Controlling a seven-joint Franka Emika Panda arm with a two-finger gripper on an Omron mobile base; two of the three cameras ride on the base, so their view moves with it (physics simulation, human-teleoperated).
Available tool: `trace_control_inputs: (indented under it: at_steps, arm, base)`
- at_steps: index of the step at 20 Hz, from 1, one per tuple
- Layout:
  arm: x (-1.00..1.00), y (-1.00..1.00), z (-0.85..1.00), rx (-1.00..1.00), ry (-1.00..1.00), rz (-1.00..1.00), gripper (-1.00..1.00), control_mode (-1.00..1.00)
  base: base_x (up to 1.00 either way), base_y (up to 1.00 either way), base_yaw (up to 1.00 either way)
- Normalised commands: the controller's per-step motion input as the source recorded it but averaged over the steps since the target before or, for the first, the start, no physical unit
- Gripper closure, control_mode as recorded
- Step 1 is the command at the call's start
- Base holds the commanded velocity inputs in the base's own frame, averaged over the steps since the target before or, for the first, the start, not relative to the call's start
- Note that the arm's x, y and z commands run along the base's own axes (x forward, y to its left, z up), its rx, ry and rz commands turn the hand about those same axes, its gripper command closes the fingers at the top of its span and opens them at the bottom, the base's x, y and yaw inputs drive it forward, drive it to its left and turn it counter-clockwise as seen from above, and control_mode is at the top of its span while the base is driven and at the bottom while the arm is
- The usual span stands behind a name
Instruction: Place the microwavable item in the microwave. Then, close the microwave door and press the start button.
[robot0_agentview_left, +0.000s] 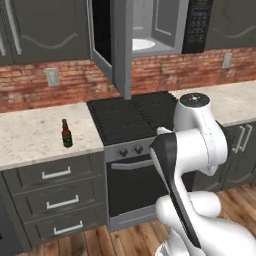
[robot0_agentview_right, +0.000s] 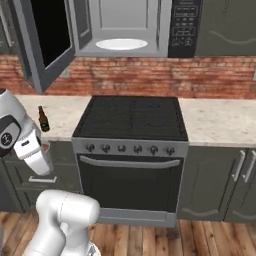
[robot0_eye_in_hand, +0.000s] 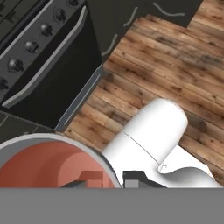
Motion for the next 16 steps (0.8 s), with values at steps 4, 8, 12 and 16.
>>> trace_control_inputs:
  at_steps: [4, 8, 12, 16]
  arm:
    - [0.00, 0.00, 0.00, 0.00, 0.00, 0.00, 1.00, 1.00]
    - [0.00, 0.00, 0.00, 0.00, 0.00, 0.00, 1.00, 1.00]
    - [0.00, 0.00, 0.00, 0.00, 0.00, 0.00, 1.00, 1.00]
    - [0.00, 0.00, 0.00, 0.00, 0.00, 0.00, 1.00, 1.00]
  base:
    - [0.24, -0.93, 0.02]
    - [0.97, -0.28, 0.09]
    - [1.00, -0.06, 0.07]
    - [0.61, -0.08, 0.16]
